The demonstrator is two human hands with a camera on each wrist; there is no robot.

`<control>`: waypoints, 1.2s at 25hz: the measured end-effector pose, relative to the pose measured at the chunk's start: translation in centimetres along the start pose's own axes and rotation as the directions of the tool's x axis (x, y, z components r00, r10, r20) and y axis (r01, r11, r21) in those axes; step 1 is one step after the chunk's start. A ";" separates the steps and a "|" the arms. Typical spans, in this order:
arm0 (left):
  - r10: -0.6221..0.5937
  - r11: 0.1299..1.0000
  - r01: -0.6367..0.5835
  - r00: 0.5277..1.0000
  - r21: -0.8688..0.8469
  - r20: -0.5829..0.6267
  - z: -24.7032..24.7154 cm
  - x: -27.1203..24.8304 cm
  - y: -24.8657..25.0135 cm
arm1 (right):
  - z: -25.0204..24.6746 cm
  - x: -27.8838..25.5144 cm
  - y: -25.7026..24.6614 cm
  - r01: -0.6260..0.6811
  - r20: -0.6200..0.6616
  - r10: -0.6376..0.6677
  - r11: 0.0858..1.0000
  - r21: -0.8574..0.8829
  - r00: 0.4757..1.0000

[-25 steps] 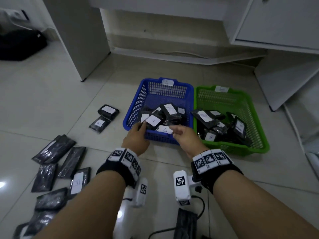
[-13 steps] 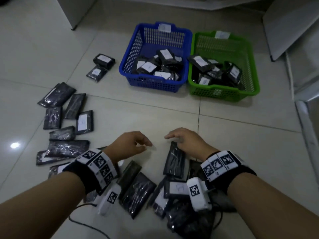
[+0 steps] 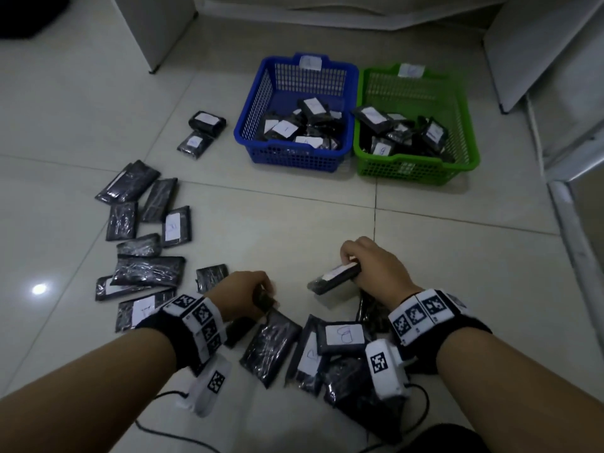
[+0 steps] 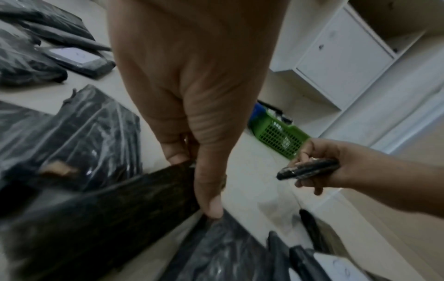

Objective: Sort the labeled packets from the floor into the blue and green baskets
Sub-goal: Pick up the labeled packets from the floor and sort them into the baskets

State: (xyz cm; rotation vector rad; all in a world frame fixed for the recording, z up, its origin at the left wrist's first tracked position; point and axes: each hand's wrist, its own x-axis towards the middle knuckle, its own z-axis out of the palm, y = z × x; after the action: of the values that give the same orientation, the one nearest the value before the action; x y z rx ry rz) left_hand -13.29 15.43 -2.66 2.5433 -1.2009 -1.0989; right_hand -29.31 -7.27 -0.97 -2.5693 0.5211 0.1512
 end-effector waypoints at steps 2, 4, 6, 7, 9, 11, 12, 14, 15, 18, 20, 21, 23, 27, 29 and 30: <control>0.034 0.998 -0.039 0.994 -0.046 -0.107 -1.8 0.1 0.4 | -0.9 -0.2 -0.6 -0.010 -0.088 0.013 1.000 0.030 0.996; 0.116 0.965 -0.169 0.961 -0.202 -0.250 -3.5 0.2 1.2 | -1.5 0.0 -1.2 -0.028 -0.131 0.050 0.986 0.166 0.990; 0.125 0.897 -0.261 0.925 -0.358 -0.359 -4.4 0.3 1.9 | -1.7 0.4 -1.3 -0.048 -0.139 0.105 0.930 0.364 0.985; 0.106 0.859 -0.280 0.916 -0.428 -0.388 -4.6 0.4 2.2 | -1.9 0.5 -1.4 -0.063 -0.137 0.136 0.896 0.440 0.981; 0.111 0.800 -0.325 0.906 -0.504 -0.408 -4.4 0.5 2.5 | -2.1 0.8 -1.6 -0.095 -0.134 0.209 0.812 0.576 0.969; 0.150 0.767 -0.366 0.901 -0.528 -0.407 -4.1 0.3 2.8 | -2.4 0.9 -1.5 -0.119 -0.137 0.290 0.715 0.689 0.947; 0.147 0.746 -0.373 0.900 -0.551 -0.410 -4.1 0.1 3.0 | -2.5 1.0 -1.3 -0.116 -0.138 0.310 0.676 0.728 0.941; 0.092 0.719 -0.378 0.884 -0.584 -0.459 -3.8 0.1 3.0 | -2.8 0.9 -1.0 -0.085 -0.127 0.319 0.576 0.813 0.939; 0.047 0.704 -0.376 0.871 -0.602 -0.488 -3.7 0.2 2.9 | -2.9 0.8 -0.9 -0.069 -0.119 0.328 0.507 0.859 0.937; -0.094 0.507 -0.348 0.887 -0.788 -0.453 -3.3 0.6 3.0 | -3.1 0.8 -0.8 -0.040 -0.092 0.392 0.315 0.948 0.915; -0.137 0.351 -0.334 0.906 -0.875 -0.401 -3.2 0.9 3.4 | -3.2 1.0 -0.6 -0.005 -0.084 0.404 0.216 0.976 0.911; -0.153 0.304 -0.337 0.906 -0.891 -0.395 -3.2 1.1 3.7 | -3.2 1.0 -0.7 0.010 -0.080 0.403 0.173 0.985 0.912; -0.189 0.219 -0.327 0.910 -0.919 -0.369 -3.3 1.8 4.5 | -3.3 0.8 -0.4 0.041 -0.080 0.417 0.101 0.994 0.905; -0.200 0.121 -0.338 0.912 -0.933 -0.357 -5.5 4.7 8.2 | -5.7 2.3 1.6 0.124 -0.089 0.533 -0.030 0.992 0.841; -0.165 0.088 -0.376 0.908 -0.922 -0.386 -7.9 7.4 11.1 | -8.3 4.2 3.5 0.169 -0.118 0.634 -0.020 0.985 0.764; -0.142 0.071 -0.393 0.906 -0.917 -0.399 -9.3 9.1 12.8 | -9.9 5.3 4.6 0.186 -0.137 0.680 0.000 0.983 0.720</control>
State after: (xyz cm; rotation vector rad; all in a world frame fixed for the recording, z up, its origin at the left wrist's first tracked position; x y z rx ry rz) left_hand -11.34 -1.42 3.99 1.2984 -0.2142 -0.7778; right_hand -26.18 -17.67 4.36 -0.8895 0.9362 -0.7634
